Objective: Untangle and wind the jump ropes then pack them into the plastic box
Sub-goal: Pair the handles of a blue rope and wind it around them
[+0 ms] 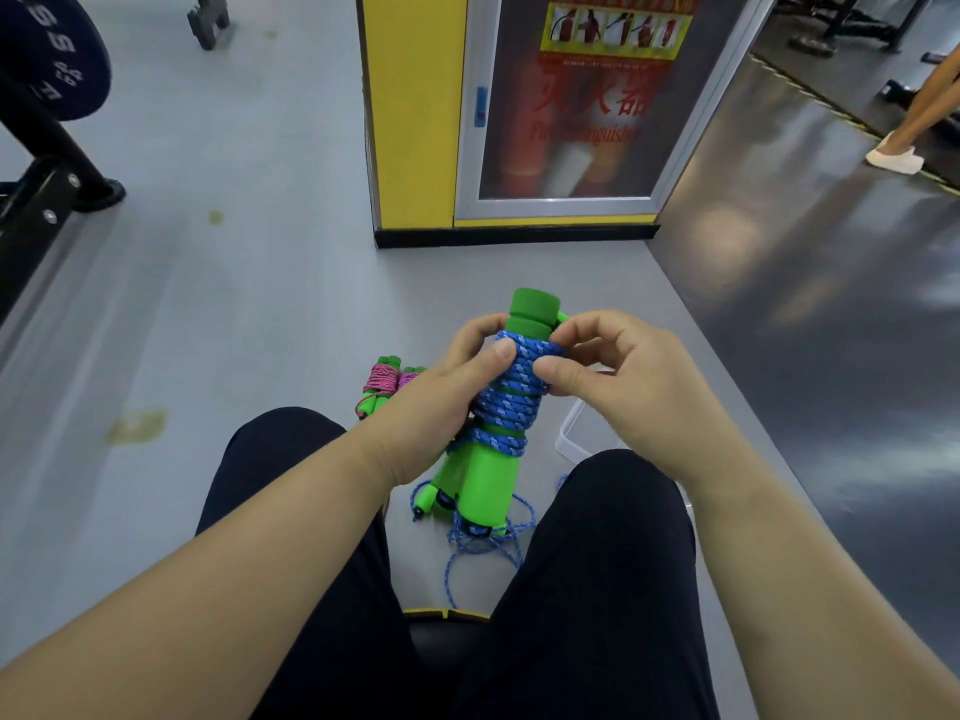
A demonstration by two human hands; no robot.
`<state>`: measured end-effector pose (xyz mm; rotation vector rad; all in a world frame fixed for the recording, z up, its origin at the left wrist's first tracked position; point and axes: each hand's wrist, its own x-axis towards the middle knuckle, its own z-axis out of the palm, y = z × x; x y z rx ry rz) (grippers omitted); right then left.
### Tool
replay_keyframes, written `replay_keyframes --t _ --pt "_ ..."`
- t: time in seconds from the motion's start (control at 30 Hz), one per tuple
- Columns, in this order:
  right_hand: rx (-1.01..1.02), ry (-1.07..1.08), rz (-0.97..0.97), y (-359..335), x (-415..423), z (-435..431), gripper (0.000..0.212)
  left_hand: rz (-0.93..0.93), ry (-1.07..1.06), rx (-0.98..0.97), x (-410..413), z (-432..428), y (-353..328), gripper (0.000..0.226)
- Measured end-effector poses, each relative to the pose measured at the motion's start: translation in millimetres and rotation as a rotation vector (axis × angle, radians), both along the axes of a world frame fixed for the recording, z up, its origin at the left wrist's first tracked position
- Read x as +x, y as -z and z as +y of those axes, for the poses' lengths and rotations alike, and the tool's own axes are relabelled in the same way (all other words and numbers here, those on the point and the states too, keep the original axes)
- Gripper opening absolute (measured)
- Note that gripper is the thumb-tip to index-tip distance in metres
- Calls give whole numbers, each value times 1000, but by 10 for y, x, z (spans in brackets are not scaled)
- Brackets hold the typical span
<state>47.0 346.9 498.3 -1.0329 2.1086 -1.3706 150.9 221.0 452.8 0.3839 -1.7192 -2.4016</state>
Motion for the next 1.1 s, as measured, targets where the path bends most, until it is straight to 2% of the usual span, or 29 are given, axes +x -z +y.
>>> replay_keyframes --t 0.13,0.27,0.37,0.53,0.6,0.67,0.83,0.9,1.0,1.1 --pt "50 -35 -7 -69 -55 15 15 18 -45 -168 34 64 -46 34" --pt "24 -49 62 -129 -52 -6 15 39 -99 -183 15 104 -86 34" --pt "8 -45 152 -111 -34 -1 15 43 -115 -168 8 103 -92 26" --pt "14 -106 -16 -109 -71 28 10 15 -119 -145 6 116 -78 17" --pt "52 -114 63 -124 -76 53 10 13 -108 -155 6 104 -76 16" --pt "53 -96 117 -139 -62 65 8 18 -100 -187 4 87 -79 24" --pt "-91 -44 -184 -76 -34 36 12 21 -88 -159 7 84 -77 15" --pt "-94 -69 -199 -63 -34 21 13 18 -101 -116 16 98 -56 21" --pt "21 -194 -30 -129 -80 23 17 -5 -134 -99 12 126 -33 29" --pt "173 -292 326 -179 -143 16 25 -30 -125 -98 4 137 -36 30"
